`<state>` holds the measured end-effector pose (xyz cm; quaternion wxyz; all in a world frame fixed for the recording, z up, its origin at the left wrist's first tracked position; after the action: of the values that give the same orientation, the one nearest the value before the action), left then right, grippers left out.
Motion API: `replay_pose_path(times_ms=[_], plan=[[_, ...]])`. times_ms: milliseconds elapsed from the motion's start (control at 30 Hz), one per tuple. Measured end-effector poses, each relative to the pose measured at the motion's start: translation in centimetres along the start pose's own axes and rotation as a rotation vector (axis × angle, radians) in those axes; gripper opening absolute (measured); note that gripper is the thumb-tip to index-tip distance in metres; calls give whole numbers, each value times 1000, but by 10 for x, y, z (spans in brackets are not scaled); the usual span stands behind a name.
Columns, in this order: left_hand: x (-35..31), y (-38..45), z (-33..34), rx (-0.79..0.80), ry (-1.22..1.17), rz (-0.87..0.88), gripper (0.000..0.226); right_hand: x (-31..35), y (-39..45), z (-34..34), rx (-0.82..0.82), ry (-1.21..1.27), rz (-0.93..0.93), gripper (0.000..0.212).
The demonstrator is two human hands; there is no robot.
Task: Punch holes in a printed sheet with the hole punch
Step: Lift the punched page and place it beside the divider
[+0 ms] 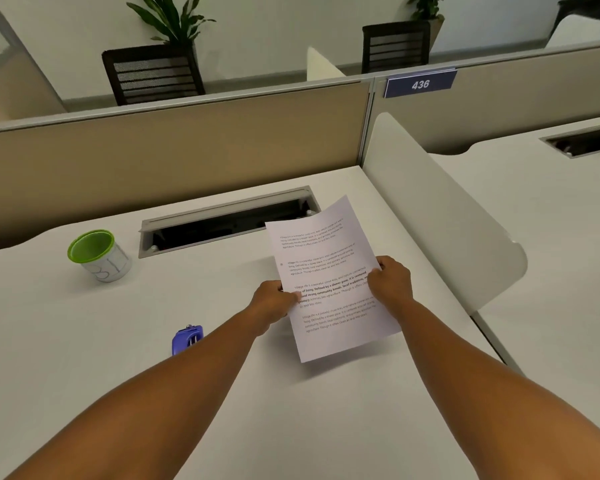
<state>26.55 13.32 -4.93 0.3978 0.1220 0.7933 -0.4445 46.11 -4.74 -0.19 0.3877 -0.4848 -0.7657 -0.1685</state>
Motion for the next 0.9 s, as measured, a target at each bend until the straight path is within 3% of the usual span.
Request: replay_pose_path(times_ms=[467, 567, 767, 900], plan=[[-27, 53, 63, 72, 88, -38, 24, -58, 56, -27, -85, -45, 115, 29], [-37, 63, 72, 63, 92, -21, 16, -64, 70, -34, -115, -41, 105, 25], [-43, 80, 79, 14, 91, -34, 4, -85, 93, -41, -205, 33, 158, 39], [-36, 89, 80, -19, 2, -86, 9, -96, 102, -39, -218, 74, 205, 37]])
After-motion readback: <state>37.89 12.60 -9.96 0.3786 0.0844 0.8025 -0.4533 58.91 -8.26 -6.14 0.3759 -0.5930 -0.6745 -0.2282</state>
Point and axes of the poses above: each hand's wrist, its own y-axis towards the middle knuckle, its own z-axis out of the palm, x = y × z, the point moved 10 cm from there along y, towards the middle knuckle, and after that the axes turned 6 degrees about -z, right-handed, at the moved point
